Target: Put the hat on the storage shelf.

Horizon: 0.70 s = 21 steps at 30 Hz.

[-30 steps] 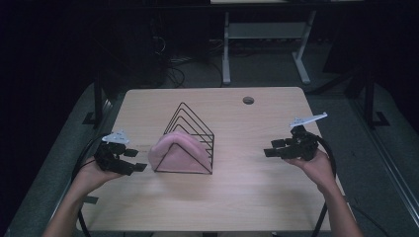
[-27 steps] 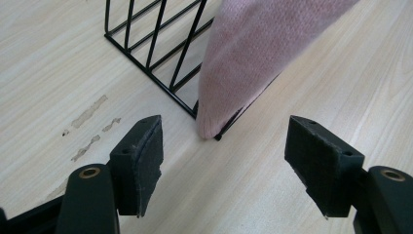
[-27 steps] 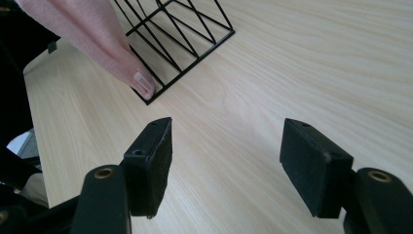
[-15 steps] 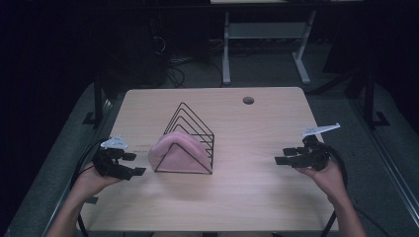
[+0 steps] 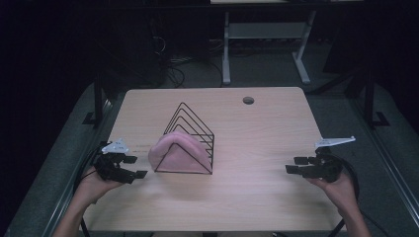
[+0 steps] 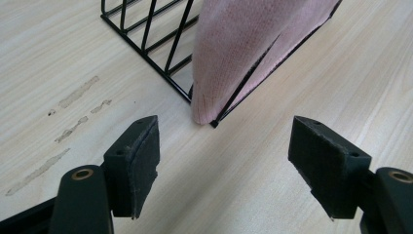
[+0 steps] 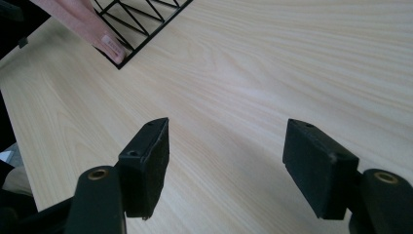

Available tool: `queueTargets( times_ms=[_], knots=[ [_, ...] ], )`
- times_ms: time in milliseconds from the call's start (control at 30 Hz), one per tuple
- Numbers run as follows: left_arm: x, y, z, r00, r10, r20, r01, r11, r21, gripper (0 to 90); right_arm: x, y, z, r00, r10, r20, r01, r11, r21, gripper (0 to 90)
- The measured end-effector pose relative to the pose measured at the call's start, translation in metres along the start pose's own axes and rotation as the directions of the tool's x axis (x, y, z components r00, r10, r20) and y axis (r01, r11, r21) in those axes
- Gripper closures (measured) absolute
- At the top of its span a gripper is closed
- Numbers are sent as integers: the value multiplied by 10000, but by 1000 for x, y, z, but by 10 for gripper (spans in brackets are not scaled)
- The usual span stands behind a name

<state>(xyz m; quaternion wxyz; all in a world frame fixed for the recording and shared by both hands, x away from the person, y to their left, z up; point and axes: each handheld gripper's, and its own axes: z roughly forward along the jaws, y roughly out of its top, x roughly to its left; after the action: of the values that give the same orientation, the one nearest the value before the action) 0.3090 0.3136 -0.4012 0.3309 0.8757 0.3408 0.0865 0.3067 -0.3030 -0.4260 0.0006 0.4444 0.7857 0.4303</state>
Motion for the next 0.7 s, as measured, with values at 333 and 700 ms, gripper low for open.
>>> queueTargets(
  times_ms=[333,700],
  knots=[
    [-6,-7,3,10000,-21,-89,20,9999,-125,268,1,-17,-4,9999,22,163,-21,10000,-30,333],
    [-14,-12,4,9999,-126,-55,124,9993,-367,266,9,-39,-4,9998,3,202,-3,10000,20,324]
  ],
)
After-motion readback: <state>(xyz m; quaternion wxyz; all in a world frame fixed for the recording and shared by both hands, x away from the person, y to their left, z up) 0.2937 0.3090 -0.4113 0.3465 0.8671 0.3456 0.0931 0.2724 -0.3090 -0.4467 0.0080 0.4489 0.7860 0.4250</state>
